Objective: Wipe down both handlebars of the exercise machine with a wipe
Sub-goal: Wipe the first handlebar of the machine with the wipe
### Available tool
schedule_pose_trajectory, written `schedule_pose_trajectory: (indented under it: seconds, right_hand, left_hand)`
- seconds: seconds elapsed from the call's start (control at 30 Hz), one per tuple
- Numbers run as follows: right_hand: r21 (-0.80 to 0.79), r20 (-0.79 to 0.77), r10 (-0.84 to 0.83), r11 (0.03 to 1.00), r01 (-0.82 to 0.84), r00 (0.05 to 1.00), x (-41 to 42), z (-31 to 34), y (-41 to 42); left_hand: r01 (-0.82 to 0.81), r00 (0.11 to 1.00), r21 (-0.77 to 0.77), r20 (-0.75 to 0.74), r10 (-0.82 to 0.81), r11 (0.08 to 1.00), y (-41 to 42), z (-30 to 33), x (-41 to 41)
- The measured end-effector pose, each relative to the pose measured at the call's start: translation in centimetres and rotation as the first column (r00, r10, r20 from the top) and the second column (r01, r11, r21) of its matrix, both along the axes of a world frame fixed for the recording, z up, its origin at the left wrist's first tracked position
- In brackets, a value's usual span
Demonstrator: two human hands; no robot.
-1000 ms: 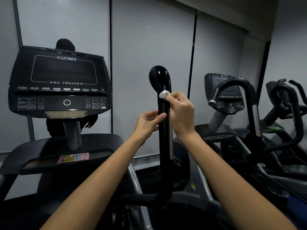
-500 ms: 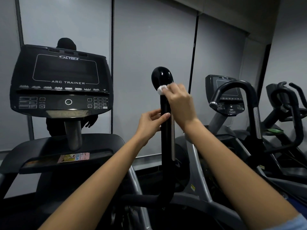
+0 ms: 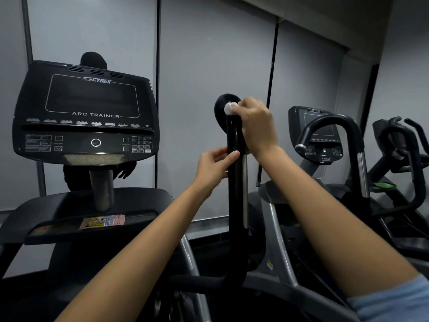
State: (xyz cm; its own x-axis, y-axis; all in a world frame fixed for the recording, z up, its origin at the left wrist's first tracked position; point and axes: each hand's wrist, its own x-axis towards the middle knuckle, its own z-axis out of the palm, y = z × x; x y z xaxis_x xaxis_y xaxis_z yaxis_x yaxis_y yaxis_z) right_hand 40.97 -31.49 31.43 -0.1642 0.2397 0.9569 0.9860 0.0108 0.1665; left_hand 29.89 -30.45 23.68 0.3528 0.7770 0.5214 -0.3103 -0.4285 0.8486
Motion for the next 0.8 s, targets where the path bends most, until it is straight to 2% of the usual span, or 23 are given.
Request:
schedule_pose_trajectory:
  seconds: [0.1,0.2,0.33,0.4,0.5,0.67,0.8]
  right_hand:
    - [-0.173,-0.281,0.071,0.977,-0.124,0.957,0.2,4.2,2.0]
    - [-0.179,-0.357,0.113,0.966,-0.186,0.927,0.5,5.1,1.8]
    - [-0.173,-0.215,0.100,0.975,-0.139,0.971,0.8,2.0,-0.8]
    - [-0.181,-0.224,0.123,0.970,-0.165,0.967,0.7,1.3,-1.3]
    - [-0.224,-0.173,0.059,0.970,-0.098,0.983,0.1,3.6,0.0]
    - [-0.361,-0.249,0.002,0.928,-0.095,0.968,-0.7,7.8,1.9]
    - [-0.331,-0.186,-0.001,0.942,-0.061,0.983,-0.8,6.7,0.3]
  left_hand:
    - [0.012,1.000,-0.009,-0.008,-0.012,1.000,0.0,0.0,0.0]
    - [0.029,0.999,-0.014,-0.015,-0.029,0.999,0.0,0.0,-0.1]
    - [0.053,0.998,0.006,-0.022,-0.052,0.999,0.4,0.0,-0.2]
    - [0.060,0.998,0.001,-0.019,-0.060,0.998,0.6,0.0,-0.2]
    - [0.050,0.998,-0.005,-0.030,-0.051,0.999,0.5,0.2,-0.2]
    - [0.030,0.999,0.003,-0.045,-0.030,1.000,0.4,0.1,-0.1]
    - [0.015,0.999,0.004,-0.046,-0.015,1.000,0.5,0.0,-0.1]
